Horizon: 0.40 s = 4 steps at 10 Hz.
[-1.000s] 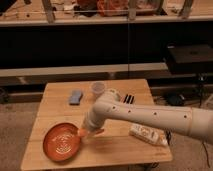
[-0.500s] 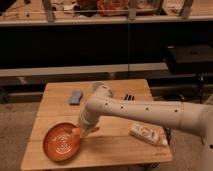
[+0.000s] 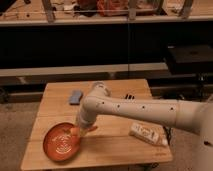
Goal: Place the pepper in the ceramic bowl
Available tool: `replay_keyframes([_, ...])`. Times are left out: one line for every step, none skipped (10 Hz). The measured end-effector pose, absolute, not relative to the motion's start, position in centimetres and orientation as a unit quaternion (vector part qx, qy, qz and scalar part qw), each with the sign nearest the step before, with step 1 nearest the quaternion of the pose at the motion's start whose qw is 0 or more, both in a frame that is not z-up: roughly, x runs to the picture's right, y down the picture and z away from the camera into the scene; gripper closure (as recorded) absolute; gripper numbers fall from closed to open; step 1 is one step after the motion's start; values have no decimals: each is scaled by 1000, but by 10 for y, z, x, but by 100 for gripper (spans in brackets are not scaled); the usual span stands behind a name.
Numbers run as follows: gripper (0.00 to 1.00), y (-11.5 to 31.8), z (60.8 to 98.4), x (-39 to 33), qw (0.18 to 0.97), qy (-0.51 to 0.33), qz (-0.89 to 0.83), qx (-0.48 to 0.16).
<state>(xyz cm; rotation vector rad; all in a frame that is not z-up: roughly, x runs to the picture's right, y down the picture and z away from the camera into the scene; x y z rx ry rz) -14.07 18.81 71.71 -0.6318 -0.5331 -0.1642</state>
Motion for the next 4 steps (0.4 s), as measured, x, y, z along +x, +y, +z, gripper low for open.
replay_keyframes([100,188,717,-143,912,-259,-81,-308])
replay_keyframes([100,188,717,-145,912,-259,-83,-308])
replay_keyframes([100,187,718,-146,912,-259,-84,-308])
replay_keyframes([100,187,718,-148,911,-259,-85,-309])
